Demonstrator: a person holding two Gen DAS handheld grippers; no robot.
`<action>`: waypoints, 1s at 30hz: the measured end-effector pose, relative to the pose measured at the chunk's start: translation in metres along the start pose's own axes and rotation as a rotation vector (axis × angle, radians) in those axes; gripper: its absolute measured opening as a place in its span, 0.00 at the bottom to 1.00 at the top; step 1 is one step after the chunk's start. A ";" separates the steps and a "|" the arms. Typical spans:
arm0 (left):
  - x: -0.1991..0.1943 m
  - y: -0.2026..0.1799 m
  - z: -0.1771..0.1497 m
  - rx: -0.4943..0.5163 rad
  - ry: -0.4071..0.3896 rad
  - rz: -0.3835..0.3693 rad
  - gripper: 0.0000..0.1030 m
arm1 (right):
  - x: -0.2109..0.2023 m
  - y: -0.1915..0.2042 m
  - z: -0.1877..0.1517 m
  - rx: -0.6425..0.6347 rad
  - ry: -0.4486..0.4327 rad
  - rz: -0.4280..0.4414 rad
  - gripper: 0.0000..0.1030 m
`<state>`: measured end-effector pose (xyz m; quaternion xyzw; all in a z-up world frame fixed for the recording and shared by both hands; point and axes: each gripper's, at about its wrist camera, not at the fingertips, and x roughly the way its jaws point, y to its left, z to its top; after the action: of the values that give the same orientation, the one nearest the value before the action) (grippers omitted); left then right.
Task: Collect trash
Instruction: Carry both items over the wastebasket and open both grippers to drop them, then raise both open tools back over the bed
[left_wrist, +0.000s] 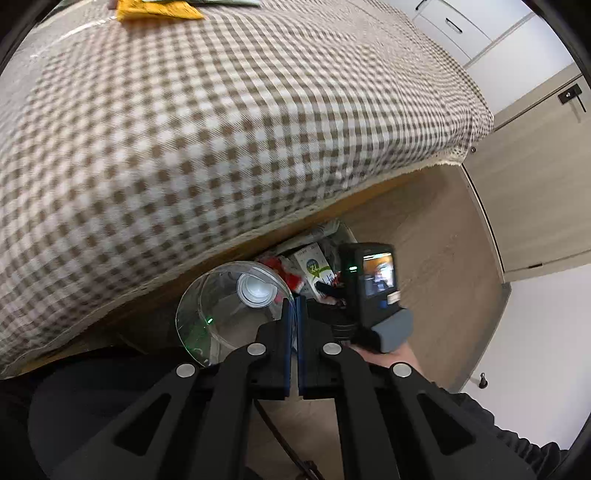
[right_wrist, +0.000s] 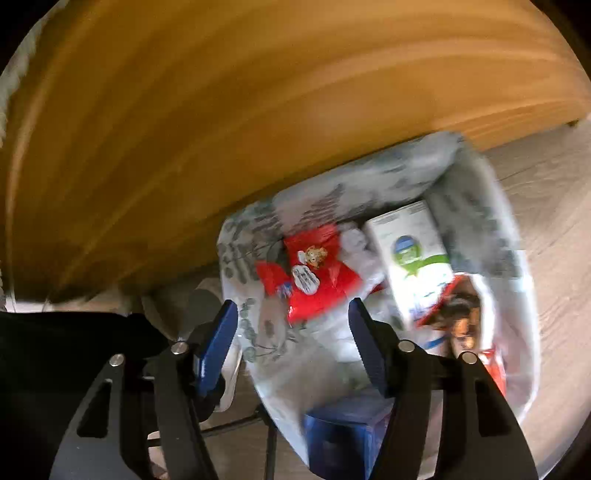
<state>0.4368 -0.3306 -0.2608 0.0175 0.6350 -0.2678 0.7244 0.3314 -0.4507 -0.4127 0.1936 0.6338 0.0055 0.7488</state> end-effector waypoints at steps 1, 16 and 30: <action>0.007 -0.003 0.000 0.001 0.015 -0.005 0.00 | -0.008 -0.007 -0.003 0.005 -0.018 -0.005 0.59; 0.164 -0.043 0.006 -0.049 0.451 -0.204 0.00 | -0.114 -0.105 -0.064 0.246 -0.174 -0.088 0.59; 0.256 -0.066 -0.001 0.025 0.523 -0.056 0.51 | -0.120 -0.114 -0.088 0.277 -0.162 -0.116 0.59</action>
<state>0.4214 -0.4799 -0.4778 0.0775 0.7975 -0.2821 0.5276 0.1970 -0.5621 -0.3435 0.2581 0.5763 -0.1406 0.7626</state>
